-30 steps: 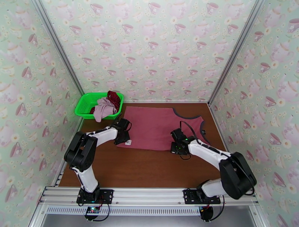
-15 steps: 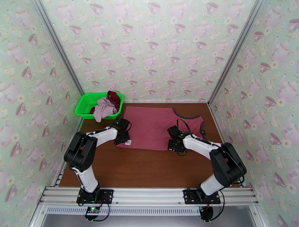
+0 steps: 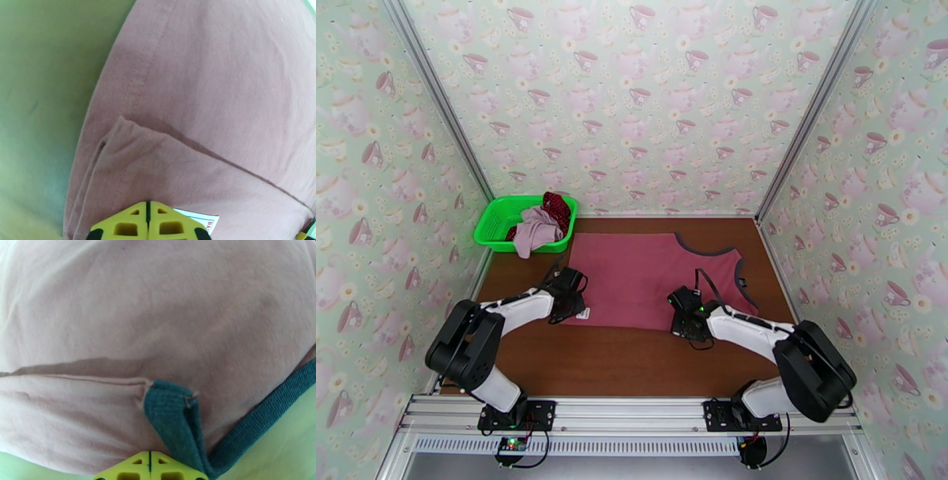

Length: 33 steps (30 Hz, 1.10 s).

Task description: Fold and stack the mixed laundry pile

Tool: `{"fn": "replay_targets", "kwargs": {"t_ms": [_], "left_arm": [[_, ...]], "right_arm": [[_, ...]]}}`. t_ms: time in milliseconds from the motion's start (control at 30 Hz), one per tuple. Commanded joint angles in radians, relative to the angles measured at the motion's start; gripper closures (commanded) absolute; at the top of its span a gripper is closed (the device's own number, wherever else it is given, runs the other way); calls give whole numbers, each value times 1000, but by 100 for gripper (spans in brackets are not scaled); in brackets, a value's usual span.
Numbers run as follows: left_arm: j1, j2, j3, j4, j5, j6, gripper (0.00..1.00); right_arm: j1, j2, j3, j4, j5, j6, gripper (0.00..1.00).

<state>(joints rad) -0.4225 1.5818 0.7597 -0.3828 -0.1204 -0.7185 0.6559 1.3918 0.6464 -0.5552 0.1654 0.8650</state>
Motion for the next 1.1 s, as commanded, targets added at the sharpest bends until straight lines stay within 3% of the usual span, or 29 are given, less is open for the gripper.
{"fn": "replay_targets", "kwargs": {"t_ms": [0, 267, 433, 533, 633, 800, 900, 1067], "left_arm": [[-20, 35, -134, -200, 51, -47, 97], [-101, -57, -222, -208, 44, -124, 97], [-153, -122, -270, -213, 36, -183, 96], [-164, -164, -240, -258, 18, -185, 87], [-162, -206, -128, -365, -39, -149, 72], [-99, -172, 200, -543, -155, -3, 46], [-33, -89, 415, -562, -146, 105, 40], [53, 153, 740, -544, -67, 263, 40]], "right_arm": [[48, -68, -87, -133, -3, 120, 100], [124, -345, -214, -171, -8, 268, 100], [131, -457, -229, -211, 9, 282, 100], [130, -489, -188, -271, 40, 246, 100], [127, -487, -92, -344, 87, 166, 100], [34, -451, 129, -370, 86, -113, 83], [-95, -369, 272, -321, -23, -336, 73], [-280, -152, 483, -223, -207, -563, 75]]}}
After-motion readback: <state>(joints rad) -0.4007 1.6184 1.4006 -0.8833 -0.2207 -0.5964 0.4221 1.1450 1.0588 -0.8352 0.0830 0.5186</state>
